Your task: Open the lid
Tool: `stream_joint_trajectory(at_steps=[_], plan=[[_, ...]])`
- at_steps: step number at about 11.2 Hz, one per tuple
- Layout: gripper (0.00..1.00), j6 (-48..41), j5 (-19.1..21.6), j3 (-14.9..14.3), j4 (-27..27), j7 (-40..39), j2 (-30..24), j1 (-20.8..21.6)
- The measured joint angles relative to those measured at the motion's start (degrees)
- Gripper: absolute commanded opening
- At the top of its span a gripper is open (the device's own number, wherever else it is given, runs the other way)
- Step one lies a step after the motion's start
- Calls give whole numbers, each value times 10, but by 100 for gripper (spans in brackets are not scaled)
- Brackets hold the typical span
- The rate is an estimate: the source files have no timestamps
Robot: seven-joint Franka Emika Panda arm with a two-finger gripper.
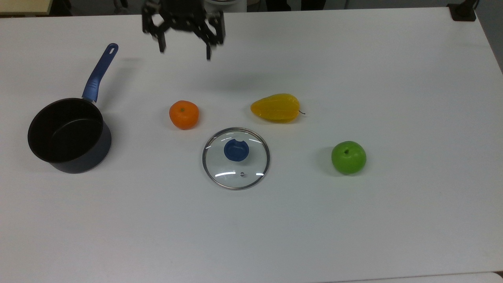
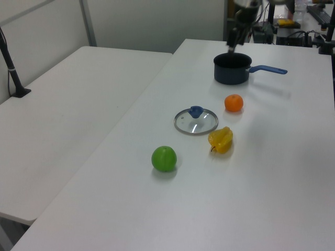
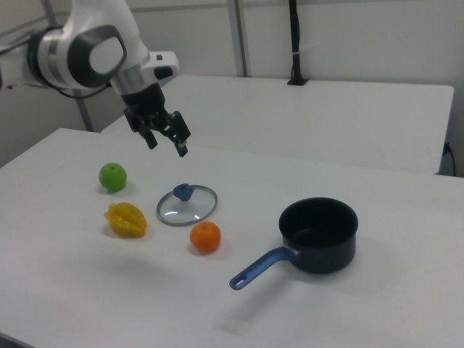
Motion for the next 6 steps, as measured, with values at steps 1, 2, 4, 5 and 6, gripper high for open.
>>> stream_joint_trajectory(at_steps=[1, 2, 4, 5, 6], plan=[[100, -46, 3, -1, 0, -29, -22, -11], [100, -87, 4, -2, -1, -54, -42, -19], [100, -140, 4, -2, -2, -77, -66, -29], [100, -153, 4, -2, -3, -81, -71, -31], [100, -156, 4, -2, -4, -82, -71, -32]])
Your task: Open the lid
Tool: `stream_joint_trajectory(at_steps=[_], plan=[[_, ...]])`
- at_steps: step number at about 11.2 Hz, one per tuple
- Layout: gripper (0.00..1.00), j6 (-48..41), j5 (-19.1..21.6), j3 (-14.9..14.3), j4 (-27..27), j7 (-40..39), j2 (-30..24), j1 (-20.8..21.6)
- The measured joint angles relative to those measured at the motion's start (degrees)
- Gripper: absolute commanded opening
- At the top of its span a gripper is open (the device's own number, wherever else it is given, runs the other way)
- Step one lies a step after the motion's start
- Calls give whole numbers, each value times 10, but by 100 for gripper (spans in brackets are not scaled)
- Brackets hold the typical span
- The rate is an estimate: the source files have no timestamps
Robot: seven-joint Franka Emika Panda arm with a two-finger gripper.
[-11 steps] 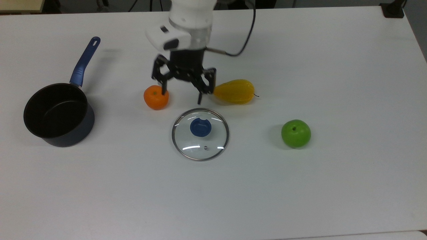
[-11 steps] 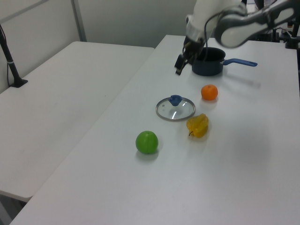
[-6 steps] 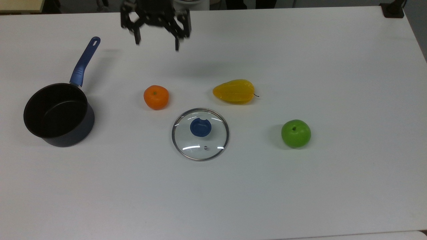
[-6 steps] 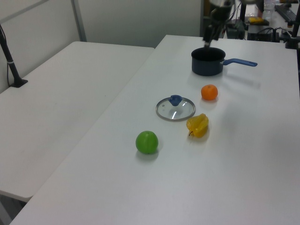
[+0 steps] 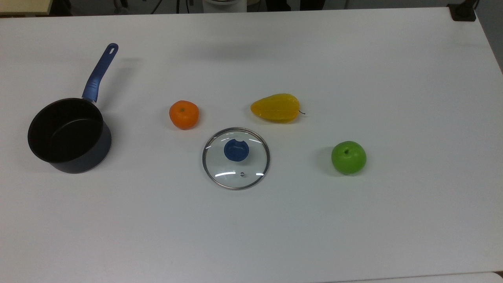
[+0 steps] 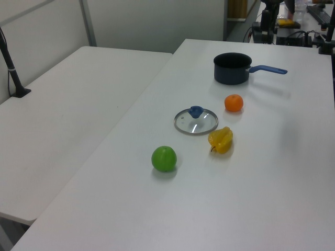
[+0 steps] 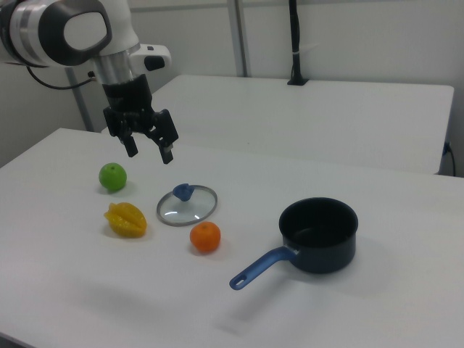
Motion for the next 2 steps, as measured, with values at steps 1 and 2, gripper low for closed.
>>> stream_joint_trajectory(at_steps=[1, 2], plan=[[100, 0, 0, 0, -1, -1, 0, -1], [100, 0, 0, 0, -1, -1, 0, -1]])
